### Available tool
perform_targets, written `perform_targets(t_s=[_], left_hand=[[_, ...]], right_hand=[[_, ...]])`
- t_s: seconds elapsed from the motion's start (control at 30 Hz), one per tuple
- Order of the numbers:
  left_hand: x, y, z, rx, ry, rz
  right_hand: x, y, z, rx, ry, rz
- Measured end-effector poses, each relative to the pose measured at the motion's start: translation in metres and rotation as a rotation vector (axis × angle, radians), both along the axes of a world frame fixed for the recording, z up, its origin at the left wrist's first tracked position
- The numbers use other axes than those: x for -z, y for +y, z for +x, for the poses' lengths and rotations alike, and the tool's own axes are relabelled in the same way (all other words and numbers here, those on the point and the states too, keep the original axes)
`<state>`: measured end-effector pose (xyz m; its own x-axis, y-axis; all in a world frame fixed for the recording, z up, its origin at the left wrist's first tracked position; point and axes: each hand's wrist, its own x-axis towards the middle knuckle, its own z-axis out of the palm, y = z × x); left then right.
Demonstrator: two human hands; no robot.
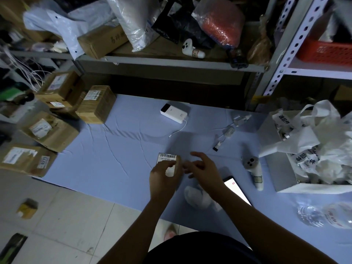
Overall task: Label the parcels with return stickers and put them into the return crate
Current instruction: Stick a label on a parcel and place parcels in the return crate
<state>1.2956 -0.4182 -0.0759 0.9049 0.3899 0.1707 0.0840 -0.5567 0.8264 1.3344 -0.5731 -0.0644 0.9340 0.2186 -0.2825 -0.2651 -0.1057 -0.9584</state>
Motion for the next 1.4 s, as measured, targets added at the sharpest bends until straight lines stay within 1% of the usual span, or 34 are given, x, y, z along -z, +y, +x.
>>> perform_targets(t_s=[0.07,0.1,0.13,0.17,0.2,0.23,0.3,0.37,0.4,0.43,0.5,0.63,0.77,0.87,0.93,1.07,1.2,1.4], left_hand=[[-0.003,0.002,-0.004,0.093,-0.094,0.096],[-0.004,0.005,-0.005,0.128,-0.106,0.119],[-0.004,0.010,-0.006,0.144,-0.082,0.127],[-0.004,0.014,-0.006,0.145,-0.014,0.116],[-0.004,0.018,-0.007,0.142,0.080,0.066],[-0.005,0.019,-0.008,0.136,0.184,-0.029],[-0.010,0.018,-0.009,0.085,0.312,-0.314],[-0.015,0.016,-0.007,-0.006,0.346,-0.555],[-0.015,0.017,-0.007,-0.030,0.342,-0.618],[-0.016,0.018,-0.007,-0.042,0.335,-0.636],[-0.016,0.022,-0.009,-0.072,0.341,-0.593],[-0.007,0.027,-0.019,-0.094,0.401,-0.411],[0.013,0.033,-0.033,-0.187,0.433,-0.371],[0.026,0.041,-0.038,-0.230,0.454,-0.331],[0.034,0.052,-0.035,-0.237,0.470,-0.342],[0.043,0.076,-0.015,-0.110,0.487,-0.269],[0.052,0.092,0.002,0.019,0.524,-0.187],[0.069,0.112,0.018,0.110,0.564,-0.198]], right_hand=[[-0.005,0.009,0.003,0.086,0.025,0.099],[-0.006,0.010,0.004,0.118,0.033,0.119],[-0.005,0.009,0.004,0.140,0.043,0.133],[-0.004,0.008,0.005,0.157,0.059,0.152],[-0.003,0.006,0.005,0.170,0.074,0.172],[-0.001,0.005,0.006,0.178,0.093,0.189],[0.002,0.004,0.005,0.171,0.126,0.211],[0.003,0.006,0.003,0.139,0.136,0.229],[0.004,0.008,0.001,0.120,0.141,0.224],[0.005,0.010,-0.001,0.103,0.153,0.219],[0.010,0.014,-0.005,0.078,0.172,0.167],[0.035,0.028,-0.012,0.063,0.146,-0.079],[0.055,0.048,-0.024,0.092,0.147,-0.231],[0.059,0.060,-0.029,0.125,0.163,-0.287],[0.062,0.065,-0.029,0.162,0.170,-0.308],[0.065,0.079,-0.021,0.254,0.194,-0.380],[0.059,0.096,-0.013,0.286,0.180,-0.558],[0.056,0.112,-0.011,0.390,0.252,-0.785]])
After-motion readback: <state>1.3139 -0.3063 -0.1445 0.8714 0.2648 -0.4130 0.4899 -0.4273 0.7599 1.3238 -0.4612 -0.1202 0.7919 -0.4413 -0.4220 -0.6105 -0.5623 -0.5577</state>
